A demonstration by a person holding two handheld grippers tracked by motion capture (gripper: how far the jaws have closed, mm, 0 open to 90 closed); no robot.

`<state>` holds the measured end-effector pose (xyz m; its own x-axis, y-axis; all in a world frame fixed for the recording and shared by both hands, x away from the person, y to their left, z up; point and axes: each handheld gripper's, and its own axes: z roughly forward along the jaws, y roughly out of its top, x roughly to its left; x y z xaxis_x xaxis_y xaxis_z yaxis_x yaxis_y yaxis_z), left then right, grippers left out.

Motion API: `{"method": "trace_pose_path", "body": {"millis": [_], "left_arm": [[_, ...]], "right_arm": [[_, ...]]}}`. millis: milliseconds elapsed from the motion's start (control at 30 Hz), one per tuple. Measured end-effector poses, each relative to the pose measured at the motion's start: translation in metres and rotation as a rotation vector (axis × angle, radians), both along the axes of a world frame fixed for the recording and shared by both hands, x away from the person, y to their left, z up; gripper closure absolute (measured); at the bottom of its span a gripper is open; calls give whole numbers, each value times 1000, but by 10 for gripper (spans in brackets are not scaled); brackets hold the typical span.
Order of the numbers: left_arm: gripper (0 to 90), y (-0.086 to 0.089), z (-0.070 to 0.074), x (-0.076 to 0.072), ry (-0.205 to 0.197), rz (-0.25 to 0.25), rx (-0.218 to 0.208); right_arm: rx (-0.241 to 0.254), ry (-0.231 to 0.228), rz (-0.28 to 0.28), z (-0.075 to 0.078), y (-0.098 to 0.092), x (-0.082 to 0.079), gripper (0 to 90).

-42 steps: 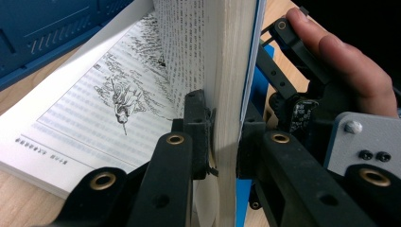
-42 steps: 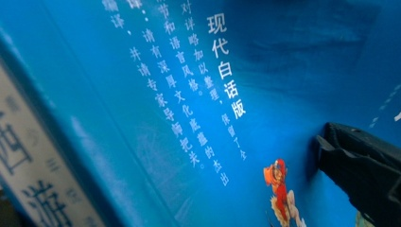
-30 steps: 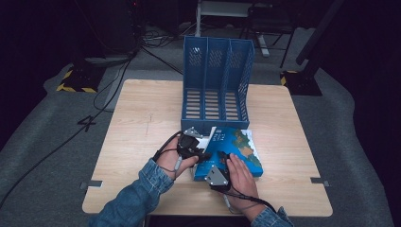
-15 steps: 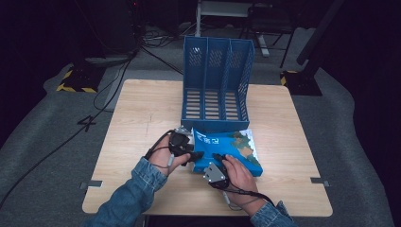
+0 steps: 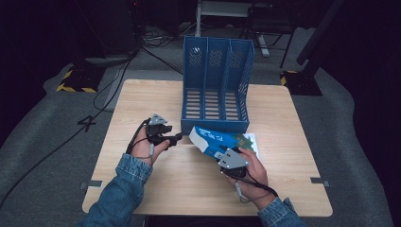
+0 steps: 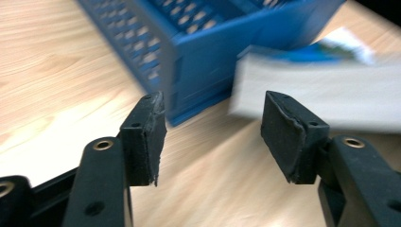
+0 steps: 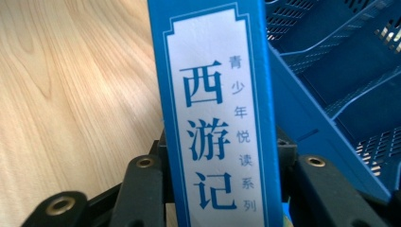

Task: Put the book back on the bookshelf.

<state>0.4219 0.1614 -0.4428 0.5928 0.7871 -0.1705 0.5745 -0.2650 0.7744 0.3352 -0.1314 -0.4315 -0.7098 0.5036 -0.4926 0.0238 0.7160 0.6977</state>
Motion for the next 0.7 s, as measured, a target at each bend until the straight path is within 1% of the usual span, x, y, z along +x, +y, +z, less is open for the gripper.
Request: {"method": "trace_pose_path", "body": {"millis": [100,133,167,200,300,367,400,433,533,600,700], "left_arm": [[395,5,-11,5,16,24,26],[392,5,-11,5,16,24,26],[391,7,-20,9,20,41,52],[391,10,-25,11,26,47,74],[392,16,-38,15,58,72,92],[395,21,-46,19,63,81,120],[397,21,-46,19,63,81,120],[397,24,-50,21,42,79,133],[394,28,-55,24,17,79,152],[381,31,-59,26,25,72,165],[357,33,-60,29,16,59,164]], "right_arm": [[26,-7,-5,10,-3,-3,614],[35,-3,-10,13,-4,-3,614],[46,-7,-11,17,-5,-3,615],[55,-7,-15,19,-6,-4,616],[94,-15,-26,28,-10,-4,618],[120,-10,-31,36,-14,-4,619],[120,-10,-31,36,-14,-4,619],[129,-8,-34,39,-15,-4,619],[190,8,-52,50,-20,-3,619],[221,10,-63,55,-24,-1,619],[257,8,-82,63,-28,0,619]]}}
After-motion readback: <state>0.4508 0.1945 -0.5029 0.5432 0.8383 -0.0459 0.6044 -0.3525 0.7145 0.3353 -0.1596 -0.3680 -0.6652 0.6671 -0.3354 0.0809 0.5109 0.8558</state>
